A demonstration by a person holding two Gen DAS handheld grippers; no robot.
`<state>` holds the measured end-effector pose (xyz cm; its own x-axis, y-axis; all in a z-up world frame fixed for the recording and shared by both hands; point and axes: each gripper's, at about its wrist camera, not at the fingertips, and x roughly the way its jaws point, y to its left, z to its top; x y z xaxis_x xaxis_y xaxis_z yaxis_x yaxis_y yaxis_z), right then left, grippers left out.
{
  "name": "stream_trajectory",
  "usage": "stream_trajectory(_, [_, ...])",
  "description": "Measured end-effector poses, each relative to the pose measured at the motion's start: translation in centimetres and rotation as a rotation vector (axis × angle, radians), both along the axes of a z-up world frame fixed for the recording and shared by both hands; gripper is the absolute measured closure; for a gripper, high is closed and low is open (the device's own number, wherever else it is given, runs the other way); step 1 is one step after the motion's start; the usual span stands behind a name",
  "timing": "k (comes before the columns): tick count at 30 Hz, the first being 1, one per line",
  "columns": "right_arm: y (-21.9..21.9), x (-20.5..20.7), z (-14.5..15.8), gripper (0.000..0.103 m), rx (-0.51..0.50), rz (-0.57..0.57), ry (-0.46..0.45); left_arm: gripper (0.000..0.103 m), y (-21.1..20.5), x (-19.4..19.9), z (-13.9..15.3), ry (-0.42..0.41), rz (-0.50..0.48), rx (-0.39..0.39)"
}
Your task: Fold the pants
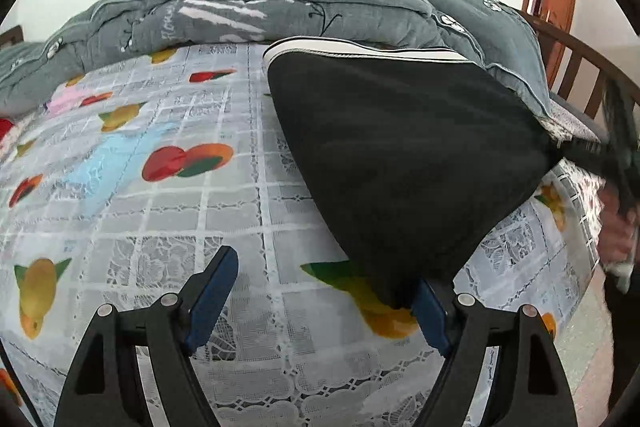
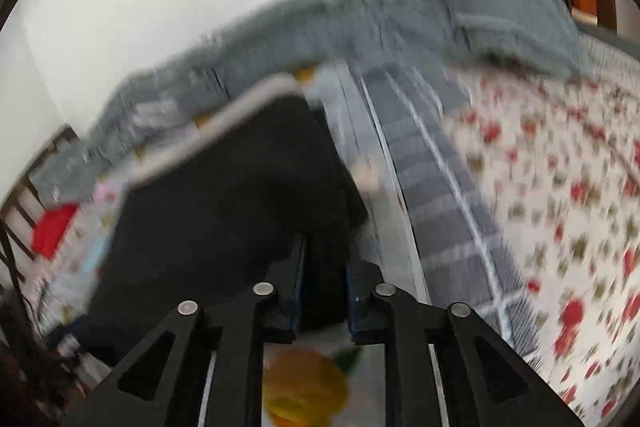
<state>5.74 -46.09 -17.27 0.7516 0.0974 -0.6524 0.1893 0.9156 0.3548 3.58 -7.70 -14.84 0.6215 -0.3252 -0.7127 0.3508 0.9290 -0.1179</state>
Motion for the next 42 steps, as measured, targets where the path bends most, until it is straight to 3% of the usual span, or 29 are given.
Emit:
stream_trajectory(3, [0.1,-1.4,1.1,0.078,-0.045,-0.029,-0.023,0.025,1.2,-0.8,0.7,0.013,-0.024,-0.047])
stream_trajectory(6, [0.6,-2.8,4.3,0.078,-0.148,-0.067,-0.096,0.025,2.0,-2.6,2.2,-0.055,-0.069,-0.054])
stream_trajectory(11, [3.0,-3.0,7.2,0.078,-0.221,0.023,-0.178,0.025,1.3,-1.2,4.8,-0.085,-0.056,-0.08])
stream_trajectory(14, [4.5,-1.6,5.9,0.078,-0.24,0.057,-0.139,0.025,-0.6,0.9,4.6,-0.071,-0.051,-0.038])
stream_trajectory(17, [4.8,0.0,2.1,0.081,-0.282,0.05,-0.049,0.024,-3.4,2.4,1.3,0.024,-0.077,0.133])
stream_trajectory(19, [4.4,0.0,-0.3,0.082,-0.268,0.045,-0.022,0.024,-3.8,2.2,0.0,0.027,-0.097,0.167])
stream_trajectory(22, [4.7,-0.6,-0.1,0.082,-0.3,0.058,-0.011,0.025,-2.4,2.7,0.6,0.062,-0.117,0.083])
stream_trajectory(24, [4.7,-0.5,1.1,0.082,-0.304,0.07,-0.008,0.025,-1.0,3.6,1.5,0.074,-0.114,-0.019])
stream_trajectory(26, [4.1,-0.5,2.8,0.073,-0.283,0.059,-0.059,0.025,-0.2,4.7,2.0,0.067,-0.096,-0.072])
stream_trajectory(28, [3.3,0.6,4.2,0.046,-0.252,0.033,-0.094,0.025,0.2,6.5,2.2,0.075,-0.076,-0.111])
stream_trajectory(32, [1.6,5.0,4.3,0.046,-0.191,0.012,-0.057,0.027,0.1,10.5,0.7,0.151,-0.062,-0.206])
stream_trajectory(36, [-0.5,8.8,1.6,0.045,-0.052,0.028,0.023,0.031,-0.2,13.6,-1.9,0.26,-0.07,-0.287])
stream_trajectory(38, [-0.8,9.6,0.9,0.046,0.002,0.034,0.042,0.05,-0.3,14.5,-2.1,0.288,-0.08,-0.332])
stream_trajectory(39, [-0.5,9.7,0.9,0.045,0.004,0.028,0.045,0.054,-0.4,15.2,-2.4,0.319,-0.084,-0.361])
stream_trajectory(41, [0.9,9.8,1.3,0.047,-0.072,0.014,0.049,0.074,-0.1,16.0,-2.4,0.337,-0.075,-0.414])
stream_trajectory(42, [1.5,9.9,1.5,0.053,-0.095,0.021,0.05,0.08,0.3,16.5,-2.3,0.342,-0.073,-0.436])
